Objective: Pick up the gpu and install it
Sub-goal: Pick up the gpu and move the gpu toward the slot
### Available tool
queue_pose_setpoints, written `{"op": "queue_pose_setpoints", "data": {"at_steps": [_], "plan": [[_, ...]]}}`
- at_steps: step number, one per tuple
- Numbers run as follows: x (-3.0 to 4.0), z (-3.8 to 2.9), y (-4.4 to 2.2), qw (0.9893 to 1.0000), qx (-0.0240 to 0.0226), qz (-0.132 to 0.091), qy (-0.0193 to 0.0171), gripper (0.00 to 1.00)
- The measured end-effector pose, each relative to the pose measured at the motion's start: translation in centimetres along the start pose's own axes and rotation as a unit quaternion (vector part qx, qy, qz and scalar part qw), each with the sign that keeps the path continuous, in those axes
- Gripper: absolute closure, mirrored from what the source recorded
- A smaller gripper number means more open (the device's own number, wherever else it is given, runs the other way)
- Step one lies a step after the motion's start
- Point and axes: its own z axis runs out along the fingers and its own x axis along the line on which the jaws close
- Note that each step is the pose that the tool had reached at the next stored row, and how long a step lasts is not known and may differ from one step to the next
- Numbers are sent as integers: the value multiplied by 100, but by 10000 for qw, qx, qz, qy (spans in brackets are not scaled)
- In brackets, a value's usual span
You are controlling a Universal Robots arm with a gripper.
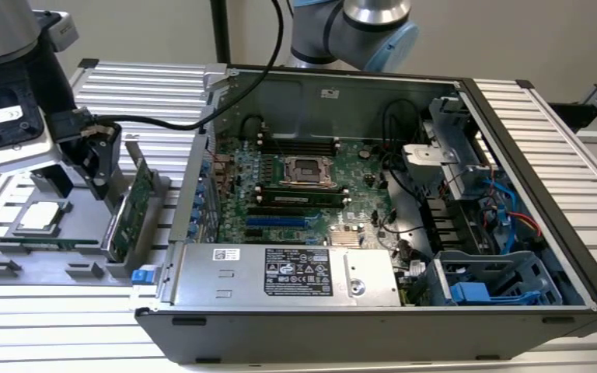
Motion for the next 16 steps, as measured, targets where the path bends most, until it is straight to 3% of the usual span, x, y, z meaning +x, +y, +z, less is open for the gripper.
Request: {"op": "queue_pose_setpoints", "data": {"at_steps": [16], "plan": [[1, 72, 1, 10000, 21, -1, -1, 0]]}}
